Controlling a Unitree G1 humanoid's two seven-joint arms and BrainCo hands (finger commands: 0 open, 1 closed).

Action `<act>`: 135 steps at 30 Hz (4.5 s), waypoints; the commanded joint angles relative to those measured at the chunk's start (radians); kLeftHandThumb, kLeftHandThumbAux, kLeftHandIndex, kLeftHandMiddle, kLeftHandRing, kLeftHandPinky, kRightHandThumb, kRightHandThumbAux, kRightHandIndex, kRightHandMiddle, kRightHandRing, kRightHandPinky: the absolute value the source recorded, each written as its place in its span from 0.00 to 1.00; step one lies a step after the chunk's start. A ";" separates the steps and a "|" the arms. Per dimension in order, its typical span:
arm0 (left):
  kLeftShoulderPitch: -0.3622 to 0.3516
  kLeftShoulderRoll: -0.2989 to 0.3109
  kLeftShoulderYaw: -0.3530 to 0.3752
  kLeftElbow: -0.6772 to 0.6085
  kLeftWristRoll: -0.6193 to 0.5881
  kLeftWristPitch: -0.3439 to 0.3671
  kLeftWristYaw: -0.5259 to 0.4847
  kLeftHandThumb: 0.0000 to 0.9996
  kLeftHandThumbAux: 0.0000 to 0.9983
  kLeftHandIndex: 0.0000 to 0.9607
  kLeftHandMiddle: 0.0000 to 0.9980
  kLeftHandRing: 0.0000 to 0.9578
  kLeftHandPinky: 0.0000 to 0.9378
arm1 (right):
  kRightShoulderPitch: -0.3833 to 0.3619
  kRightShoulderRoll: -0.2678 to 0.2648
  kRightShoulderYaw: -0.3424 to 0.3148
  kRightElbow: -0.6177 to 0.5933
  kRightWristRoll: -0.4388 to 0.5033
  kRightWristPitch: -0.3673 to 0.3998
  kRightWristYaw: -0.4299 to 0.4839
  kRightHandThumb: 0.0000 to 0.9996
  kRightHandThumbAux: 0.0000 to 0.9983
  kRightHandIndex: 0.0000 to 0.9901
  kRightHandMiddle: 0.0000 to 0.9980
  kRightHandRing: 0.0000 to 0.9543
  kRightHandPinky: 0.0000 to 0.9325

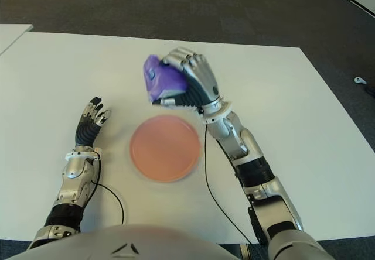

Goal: Put the tissue paper into the plate.

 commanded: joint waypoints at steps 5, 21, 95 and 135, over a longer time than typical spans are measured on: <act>0.017 0.001 -0.004 0.010 0.001 0.012 -0.006 0.00 0.58 0.01 0.02 0.00 0.00 | 0.032 -0.023 0.046 0.044 -0.002 -0.090 0.152 0.85 0.68 0.40 0.54 0.89 0.90; 0.011 0.003 -0.010 0.016 0.004 0.013 -0.006 0.00 0.57 0.01 0.01 0.00 0.00 | 0.033 -0.022 0.046 0.105 0.014 -0.176 0.276 0.85 0.68 0.40 0.54 0.88 0.90; -0.001 0.005 -0.018 0.018 -0.001 0.052 -0.026 0.00 0.58 0.01 0.01 0.00 0.00 | 0.087 -0.058 0.168 0.038 0.155 -0.104 0.784 0.06 0.58 0.07 0.11 0.09 0.06; -0.012 0.014 -0.010 0.061 0.002 0.023 -0.042 0.00 0.61 0.01 0.01 0.00 0.00 | 0.097 -0.050 -0.014 -0.090 0.102 -0.020 0.599 0.05 0.26 0.00 0.00 0.00 0.00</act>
